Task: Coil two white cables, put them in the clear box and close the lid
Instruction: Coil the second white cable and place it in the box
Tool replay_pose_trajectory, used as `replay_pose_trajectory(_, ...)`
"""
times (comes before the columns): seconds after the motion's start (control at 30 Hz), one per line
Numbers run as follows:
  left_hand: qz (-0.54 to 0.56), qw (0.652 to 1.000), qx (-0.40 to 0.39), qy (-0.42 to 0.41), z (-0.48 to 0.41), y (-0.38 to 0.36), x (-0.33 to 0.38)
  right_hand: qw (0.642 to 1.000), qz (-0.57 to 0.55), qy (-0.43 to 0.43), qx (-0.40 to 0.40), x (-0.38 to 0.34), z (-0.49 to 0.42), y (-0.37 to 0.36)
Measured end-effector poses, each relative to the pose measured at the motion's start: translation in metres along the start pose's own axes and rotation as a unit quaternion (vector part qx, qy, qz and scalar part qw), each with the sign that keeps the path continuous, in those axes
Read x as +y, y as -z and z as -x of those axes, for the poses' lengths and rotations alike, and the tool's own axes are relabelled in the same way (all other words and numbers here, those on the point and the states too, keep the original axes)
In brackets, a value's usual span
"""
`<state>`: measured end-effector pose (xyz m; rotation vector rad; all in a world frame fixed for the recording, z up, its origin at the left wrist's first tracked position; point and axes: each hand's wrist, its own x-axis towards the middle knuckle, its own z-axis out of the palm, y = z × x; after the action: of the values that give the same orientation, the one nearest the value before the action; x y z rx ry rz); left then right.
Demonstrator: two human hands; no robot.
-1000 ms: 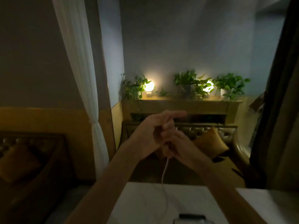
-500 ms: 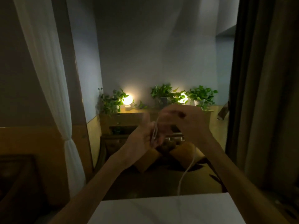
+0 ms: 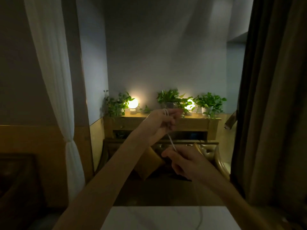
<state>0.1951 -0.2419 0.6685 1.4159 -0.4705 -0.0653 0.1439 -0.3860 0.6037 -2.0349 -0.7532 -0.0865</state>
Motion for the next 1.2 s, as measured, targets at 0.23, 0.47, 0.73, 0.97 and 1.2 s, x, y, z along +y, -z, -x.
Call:
replay_pose_trajectory(0.23, -0.039, 0.997, -0.063, 0.037, -0.003, -0.024, -0.046, 0.892, 0.329, 0.193, 0.242, -0.02, -0.008, 0.077)
replay_pose_trajectory(0.47, 0.136, 0.989, 0.022, 0.047, -0.01, -0.032, -0.02, 0.9, 0.216, 0.304, 0.228, -0.037, -0.03, 0.091)
replay_pose_trajectory(0.73, 0.026, 0.996, 0.029, 0.076, -0.002, -0.042, -0.015, 0.912, 0.228, 0.277, 0.2, -0.033, -0.054, 0.092)
replay_pose_trajectory(0.97, 0.032, 0.998, -0.037, 0.045, 0.01, -0.07, -0.009, 0.984, -0.029, 0.057, 0.169, 0.012, -0.058, 0.087)
replay_pose_trajectory(1.2, 0.16, 0.987, 0.026, -0.011, -0.021, -0.076, -0.033, 0.998, 0.013, 0.005, 0.065, 0.054, 0.011, 0.048)
